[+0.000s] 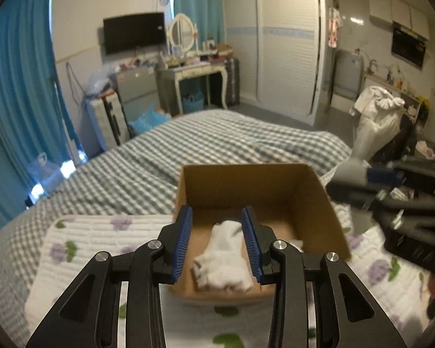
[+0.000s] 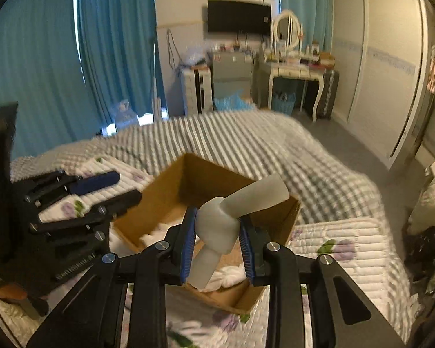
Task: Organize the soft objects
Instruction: 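Carry the white sock with the right gripper into the box and release, then grasp the white face mask with the left gripper while the right grasps the blue tissue pack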
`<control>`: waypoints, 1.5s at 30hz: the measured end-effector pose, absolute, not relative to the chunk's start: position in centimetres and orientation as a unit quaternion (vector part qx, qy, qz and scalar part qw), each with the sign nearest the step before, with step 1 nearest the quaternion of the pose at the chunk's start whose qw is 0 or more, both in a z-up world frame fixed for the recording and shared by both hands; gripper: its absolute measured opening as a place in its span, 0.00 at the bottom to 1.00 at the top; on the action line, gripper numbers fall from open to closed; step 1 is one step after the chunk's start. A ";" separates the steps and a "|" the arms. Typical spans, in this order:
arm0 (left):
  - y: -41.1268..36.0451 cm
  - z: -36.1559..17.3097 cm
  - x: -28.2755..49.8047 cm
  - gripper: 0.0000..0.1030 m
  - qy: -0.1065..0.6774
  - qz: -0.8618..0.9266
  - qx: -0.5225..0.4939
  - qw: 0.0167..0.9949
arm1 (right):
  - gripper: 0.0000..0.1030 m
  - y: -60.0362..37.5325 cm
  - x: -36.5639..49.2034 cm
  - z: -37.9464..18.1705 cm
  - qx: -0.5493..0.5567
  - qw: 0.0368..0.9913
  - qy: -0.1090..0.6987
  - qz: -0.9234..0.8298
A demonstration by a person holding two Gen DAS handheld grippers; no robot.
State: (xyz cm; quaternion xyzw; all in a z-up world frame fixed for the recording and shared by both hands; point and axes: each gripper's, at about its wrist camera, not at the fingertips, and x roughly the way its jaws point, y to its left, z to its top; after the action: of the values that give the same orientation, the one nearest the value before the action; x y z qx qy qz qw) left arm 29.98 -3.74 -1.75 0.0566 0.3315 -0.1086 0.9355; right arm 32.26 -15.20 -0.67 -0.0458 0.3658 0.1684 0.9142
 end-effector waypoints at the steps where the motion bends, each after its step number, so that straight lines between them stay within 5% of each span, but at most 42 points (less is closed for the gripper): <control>1: -4.0 -2.4 30.8 0.34 0.336 -0.110 0.059 0.933 | 0.27 -15.5 33.2 -1.7 -0.043 0.910 0.376 0.168; 9: -5.4 -5.4 32.4 0.38 0.350 -0.105 0.098 0.926 | 0.29 -17.3 36.6 -7.4 -0.022 0.895 0.413 0.167; 11: -5.5 -5.6 32.4 0.58 0.355 -0.097 0.100 0.924 | 0.33 -17.6 36.6 -7.5 -0.018 0.895 0.414 0.162; 12: -5.3 -5.4 32.2 0.78 0.351 -0.091 0.093 0.927 | 0.45 -17.8 36.5 -7.4 -0.017 0.898 0.411 0.158; 13: -5.2 -5.1 31.9 0.80 0.341 -0.088 0.084 0.932 | 0.58 -17.9 36.3 -7.2 -0.017 0.901 0.406 0.153; 22: -3.0 1.1 28.0 0.80 0.313 -0.065 0.059 0.946 | 0.67 -20.0 30.7 0.7 -0.016 0.929 0.347 0.132; 32: -1.0 9.6 15.5 0.83 0.246 -0.052 0.068 0.965 | 0.79 -20.4 17.6 10.4 -0.039 0.950 0.283 0.126; 36: 0.0 10.2 11.2 0.94 0.223 -0.045 0.071 0.971 | 0.94 -19.7 12.5 10.8 -0.043 0.951 0.274 0.140; 45: 1.3 4.4 6.1 0.95 0.253 -0.028 0.089 0.963 | 0.95 -15.3 5.6 3.9 -0.078 0.927 0.320 0.181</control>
State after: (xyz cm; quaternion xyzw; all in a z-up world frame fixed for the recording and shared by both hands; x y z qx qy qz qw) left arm 6.06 1.30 4.44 0.0894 0.2527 -0.0276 0.9630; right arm 5.62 -15.32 3.95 -0.0777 0.3199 0.1805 0.9269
